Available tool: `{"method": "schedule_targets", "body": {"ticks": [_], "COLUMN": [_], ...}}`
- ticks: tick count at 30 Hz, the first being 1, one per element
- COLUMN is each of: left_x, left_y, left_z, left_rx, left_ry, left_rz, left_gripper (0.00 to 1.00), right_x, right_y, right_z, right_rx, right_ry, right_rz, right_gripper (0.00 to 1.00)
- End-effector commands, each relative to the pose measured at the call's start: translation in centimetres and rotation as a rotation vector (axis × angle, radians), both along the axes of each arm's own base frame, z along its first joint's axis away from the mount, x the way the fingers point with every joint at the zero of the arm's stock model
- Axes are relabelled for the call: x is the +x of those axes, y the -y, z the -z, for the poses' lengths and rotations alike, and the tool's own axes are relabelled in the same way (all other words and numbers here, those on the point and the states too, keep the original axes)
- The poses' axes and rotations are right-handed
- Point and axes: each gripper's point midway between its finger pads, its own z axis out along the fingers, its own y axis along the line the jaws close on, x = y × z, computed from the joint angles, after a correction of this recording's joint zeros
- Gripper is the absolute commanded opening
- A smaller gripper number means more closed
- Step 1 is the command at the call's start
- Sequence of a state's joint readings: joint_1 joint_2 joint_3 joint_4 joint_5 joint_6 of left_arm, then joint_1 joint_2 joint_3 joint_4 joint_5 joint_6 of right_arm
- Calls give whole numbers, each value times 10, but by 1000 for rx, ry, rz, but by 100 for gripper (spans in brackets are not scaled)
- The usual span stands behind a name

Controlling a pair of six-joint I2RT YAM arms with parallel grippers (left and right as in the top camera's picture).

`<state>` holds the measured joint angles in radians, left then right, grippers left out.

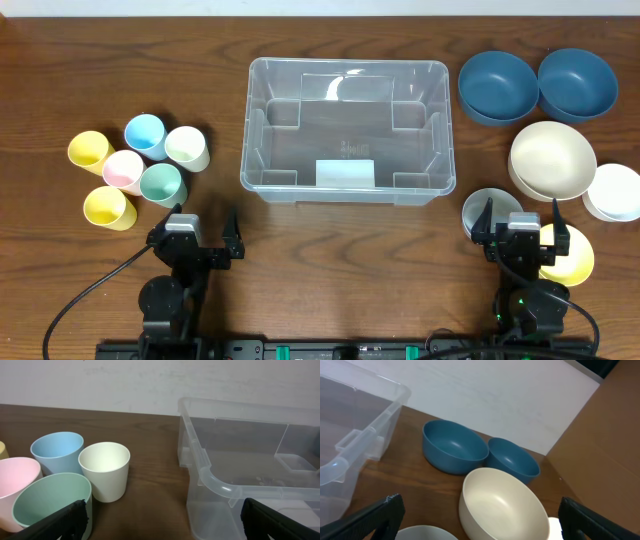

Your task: Pack container

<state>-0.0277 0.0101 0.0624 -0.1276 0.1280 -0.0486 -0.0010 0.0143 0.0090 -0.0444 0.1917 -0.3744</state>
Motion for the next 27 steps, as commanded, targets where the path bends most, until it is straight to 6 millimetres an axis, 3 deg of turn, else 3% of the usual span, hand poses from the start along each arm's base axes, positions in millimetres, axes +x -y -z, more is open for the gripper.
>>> {"method": "schedule_targets", "body": {"ticks": [1, 7, 16, 22, 27], "left_x": [-1, -1, -1, -1, -1], "left_y": [1, 1, 1, 1, 1], "left_z": [14, 14, 14, 14, 14], "left_rx": [8, 8, 8, 8, 8], "left_ry": [-40, -40, -40, -40, -40], "left_rz": [8, 8, 8, 8, 8], "left_gripper": [98, 98, 98, 98, 98], "right_x": [0, -3, -20, 13, 54], "right_y": [0, -14, -33, -37, -64], "right_z": [-3, -25, -116, -144, -155], "right_rx": [2, 142, 180, 208, 277], "right_ry": [13, 52, 103, -147, -414], "right_rz": [-1, -78, -192, -192, -320], "right_gripper": [99, 99, 99, 99, 99]}}
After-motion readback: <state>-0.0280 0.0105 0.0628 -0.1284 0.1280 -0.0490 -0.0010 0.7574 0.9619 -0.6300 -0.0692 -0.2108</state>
